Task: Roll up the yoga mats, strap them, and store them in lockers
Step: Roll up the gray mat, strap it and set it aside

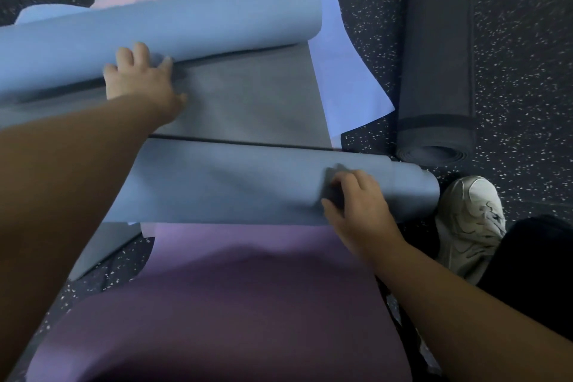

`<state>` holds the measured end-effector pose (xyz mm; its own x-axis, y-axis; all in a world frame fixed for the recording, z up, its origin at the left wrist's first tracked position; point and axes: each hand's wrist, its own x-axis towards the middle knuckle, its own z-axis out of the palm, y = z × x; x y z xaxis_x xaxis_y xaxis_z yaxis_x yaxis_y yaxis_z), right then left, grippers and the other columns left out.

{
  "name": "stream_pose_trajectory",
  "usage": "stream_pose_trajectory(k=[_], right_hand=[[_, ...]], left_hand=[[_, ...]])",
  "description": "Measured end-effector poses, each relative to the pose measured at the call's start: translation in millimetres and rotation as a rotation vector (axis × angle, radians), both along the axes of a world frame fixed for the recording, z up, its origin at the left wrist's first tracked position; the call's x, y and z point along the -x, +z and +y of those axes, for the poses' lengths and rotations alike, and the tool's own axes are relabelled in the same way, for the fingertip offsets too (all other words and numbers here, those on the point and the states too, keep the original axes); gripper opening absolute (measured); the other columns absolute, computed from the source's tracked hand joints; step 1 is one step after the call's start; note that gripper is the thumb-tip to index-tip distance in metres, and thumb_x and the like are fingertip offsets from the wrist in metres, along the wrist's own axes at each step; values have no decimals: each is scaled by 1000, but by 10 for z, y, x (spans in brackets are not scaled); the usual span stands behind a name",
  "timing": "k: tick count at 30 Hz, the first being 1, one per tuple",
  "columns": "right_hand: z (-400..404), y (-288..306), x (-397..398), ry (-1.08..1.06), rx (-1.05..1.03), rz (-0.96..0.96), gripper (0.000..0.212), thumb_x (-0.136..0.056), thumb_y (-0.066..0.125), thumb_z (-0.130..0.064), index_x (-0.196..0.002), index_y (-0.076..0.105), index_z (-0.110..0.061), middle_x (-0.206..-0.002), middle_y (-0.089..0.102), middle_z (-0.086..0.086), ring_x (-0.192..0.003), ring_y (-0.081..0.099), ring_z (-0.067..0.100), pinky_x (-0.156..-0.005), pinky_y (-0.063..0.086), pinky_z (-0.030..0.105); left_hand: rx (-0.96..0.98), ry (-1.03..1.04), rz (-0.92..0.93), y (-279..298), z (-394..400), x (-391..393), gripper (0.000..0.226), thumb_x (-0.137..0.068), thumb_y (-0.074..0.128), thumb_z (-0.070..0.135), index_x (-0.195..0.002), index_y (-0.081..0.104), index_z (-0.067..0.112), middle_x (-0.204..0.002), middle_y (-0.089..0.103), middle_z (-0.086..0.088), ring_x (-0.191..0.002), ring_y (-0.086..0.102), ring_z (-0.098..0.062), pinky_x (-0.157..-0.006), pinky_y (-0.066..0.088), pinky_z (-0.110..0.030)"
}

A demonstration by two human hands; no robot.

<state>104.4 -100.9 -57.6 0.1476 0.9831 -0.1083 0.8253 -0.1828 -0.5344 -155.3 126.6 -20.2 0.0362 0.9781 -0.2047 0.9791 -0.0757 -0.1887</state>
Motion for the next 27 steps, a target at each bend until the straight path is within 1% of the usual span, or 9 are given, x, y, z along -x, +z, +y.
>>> stream_pose_trajectory(k=[3, 6, 9, 12, 14, 16, 19, 23, 27], right_hand=[[87, 20, -30, 41, 8, -52, 55, -75, 76, -21, -122, 55, -1, -120, 51, 15, -107, 41, 31, -95, 31, 31], [144, 21, -57, 140, 31, -121, 90, -75, 79, -30, -146, 31, -3, -150, 32, 12, -136, 22, 24, -113, 10, 23], [214, 43, -53, 238, 159, -254, 110, -78, 70, -50, -152, -3, -11, -161, -4, 2, -148, -7, 19, -117, -5, 25], [294, 54, -36, 249, 302, -340, 121, -76, 68, -59, -150, -19, -16, -158, -22, -2, -146, -19, 17, -119, -4, 33], [382, 56, -30, 248, 350, -352, 125, -73, 73, -54, -149, -19, -16, -158, -20, -1, -146, -18, 19, -118, -5, 36], [494, 69, -26, 252, 436, -398, 129, -70, 78, -51, -149, -18, -16, -159, -16, 2, -146, -15, 22, -119, -3, 39], [596, 106, -12, 301, 479, -515, 131, -63, 81, -54, -150, -6, -12, -159, 2, 9, -147, 0, 28, -119, 9, 46], [506, 148, -7, 383, 370, -600, 102, -65, 78, -49, -141, 21, -11, -143, 34, 8, -131, 33, 28, -106, 30, 42], [354, 245, -2, 454, 350, -677, 82, -71, 73, -38, -135, 29, -10, -134, 43, 9, -122, 41, 29, -97, 34, 40]], left_hand=[[96, 113, -58, 20, 41, -55, 89, -91, 55, 50, -153, -2, 24, -150, 27, -20, -137, 25, -35, -106, 28, -48], [118, 154, -116, -4, 38, -115, 95, -91, 53, 51, -150, -17, 27, -143, 41, -22, -133, 36, -40, -105, 30, -48], [138, 84, -135, -65, -15, -146, 90, -92, 51, 52, -152, -11, 25, -149, 34, -19, -139, 29, -36, -110, 25, -51], [207, 25, -129, -119, -83, -172, 73, -93, 37, 61, -153, 5, 35, -160, 11, -10, -148, -1, -30, -115, 9, -58], [315, -22, -63, -134, -142, -203, 62, -91, 26, 69, -148, 17, 46, -162, 3, -2, -147, -12, -31, -114, 2, -62], [430, -68, -7, -155, -204, -215, 64, -88, 17, 75, -146, 24, 49, -161, 6, 4, -147, -9, -30, -112, 1, -64], [493, -35, -16, -180, -282, -175, 80, -83, 14, 81, -144, 39, 36, -155, 31, -3, -142, 26, -29, -114, 21, -52], [506, -61, -130, -201, -518, -79, 74, -88, 23, 75, -138, 49, 27, -144, 47, -10, -130, 45, -31, -106, 36, -39], [485, -29, -134, -247, -983, -13, 74, -90, 25, 71, -121, 63, 15, -121, 62, -17, -109, 57, -32, -81, 42, -32]])
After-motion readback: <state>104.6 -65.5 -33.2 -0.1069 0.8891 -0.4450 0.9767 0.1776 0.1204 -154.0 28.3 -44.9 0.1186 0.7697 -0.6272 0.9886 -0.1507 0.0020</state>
